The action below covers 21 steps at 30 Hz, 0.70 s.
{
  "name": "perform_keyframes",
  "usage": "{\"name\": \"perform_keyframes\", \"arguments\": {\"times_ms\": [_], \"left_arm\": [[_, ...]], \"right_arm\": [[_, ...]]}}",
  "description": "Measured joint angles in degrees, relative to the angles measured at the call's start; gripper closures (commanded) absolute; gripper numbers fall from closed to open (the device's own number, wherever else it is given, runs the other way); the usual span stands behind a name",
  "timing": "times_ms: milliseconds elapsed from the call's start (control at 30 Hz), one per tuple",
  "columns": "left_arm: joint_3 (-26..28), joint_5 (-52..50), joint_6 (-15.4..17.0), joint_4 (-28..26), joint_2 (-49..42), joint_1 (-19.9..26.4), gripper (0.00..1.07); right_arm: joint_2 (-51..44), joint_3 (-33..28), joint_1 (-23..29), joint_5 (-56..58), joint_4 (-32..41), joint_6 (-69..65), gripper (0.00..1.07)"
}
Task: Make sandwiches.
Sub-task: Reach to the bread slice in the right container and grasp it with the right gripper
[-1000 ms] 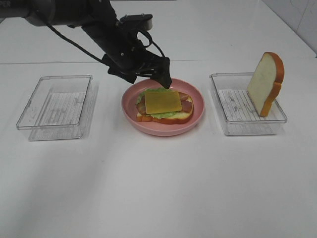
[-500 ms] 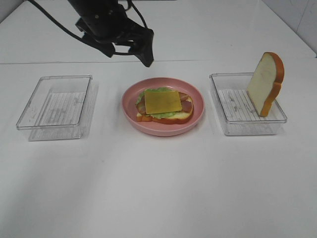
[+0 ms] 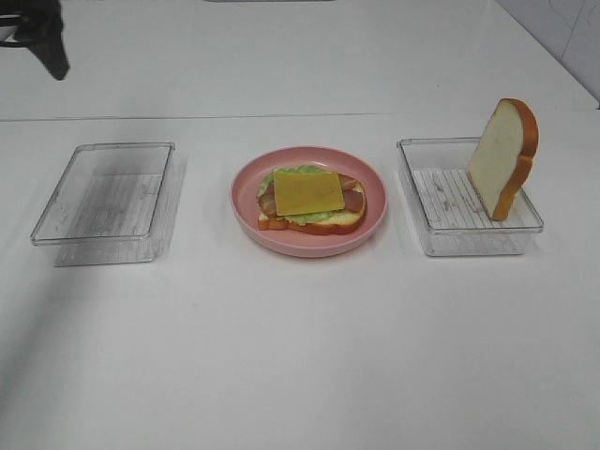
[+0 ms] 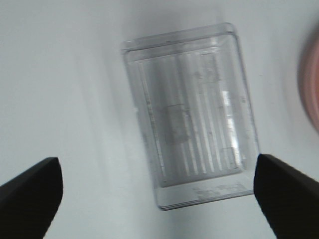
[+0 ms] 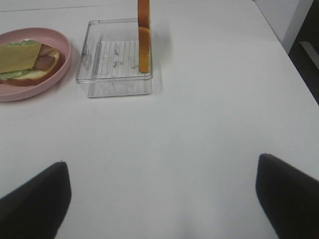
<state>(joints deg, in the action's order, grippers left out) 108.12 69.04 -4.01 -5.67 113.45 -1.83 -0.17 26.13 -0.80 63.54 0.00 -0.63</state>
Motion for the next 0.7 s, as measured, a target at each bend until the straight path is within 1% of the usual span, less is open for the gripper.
{"name": "perform_keyframes", "arguments": {"times_ms": [33,67,100,133,167,200,367,433,467,500,533,567,600,633,667,700], "left_arm": [[0.0,0.1,0.0,0.2,-0.1,2.9,0.05],[0.0,0.1,-0.1,0.2,-0.1,4.4,0.05],[0.0,0.1,-0.1,0.2,-0.1,4.4,0.05],[0.0,0.1,-0.2,0.3,-0.2,6.5,0.05],[0.0,0.1,-0.2,0.3,-0.2,6.5,0.05],[0.0,0.1,-0.2,0.3,-0.3,8.0,0.05],[-1.3,0.1,-0.5,0.6,-1.1,9.2,0.06],[-4.1,0.1,-1.1,0.6,-2.8,9.2,0.06],[-4.1,0.1,-1.1,0.6,-2.8,9.2,0.06],[-7.4,0.1,-1.3,0.5,-4.5,9.2,0.06],[-7.4,0.1,-1.3,0.5,-4.5,9.2,0.06],[-11.2,0.1,-1.7,0.5,-7.1,9.2,0.06],[-13.7,0.1,-1.8,0.5,-8.9,9.2,0.06],[-18.3,-0.2,-1.9,0.5,-13.1,9.2,0.06],[-18.3,-0.2,-1.9,0.5,-13.1,9.2,0.06],[-21.0,-0.8,-2.0,0.5,-15.4,9.2,0.06]], "right_arm": [[0.0,0.0,0.0,0.0,0.0,0.0,0.14],[0.0,0.0,0.0,0.0,0.0,0.0,0.14],[0.0,0.0,0.0,0.0,0.0,0.0,0.14],[0.0,0.0,0.0,0.0,0.0,0.0,0.14],[0.0,0.0,0.0,0.0,0.0,0.0,0.14],[0.0,0.0,0.0,0.0,0.0,0.0,0.14],[0.0,0.0,0.0,0.0,0.0,0.0,0.14],[0.0,0.0,0.0,0.0,0.0,0.0,0.14],[0.0,0.0,0.0,0.0,0.0,0.0,0.14],[0.0,0.0,0.0,0.0,0.0,0.0,0.14],[0.0,0.0,0.0,0.0,0.0,0.0,0.14],[0.0,0.0,0.0,0.0,0.0,0.0,0.14],[0.0,0.0,0.0,0.0,0.0,0.0,0.14],[0.0,0.0,0.0,0.0,0.0,0.0,0.14],[0.0,0.0,0.0,0.0,0.0,0.0,0.14],[0.0,0.0,0.0,0.0,0.0,0.0,0.14]]}}
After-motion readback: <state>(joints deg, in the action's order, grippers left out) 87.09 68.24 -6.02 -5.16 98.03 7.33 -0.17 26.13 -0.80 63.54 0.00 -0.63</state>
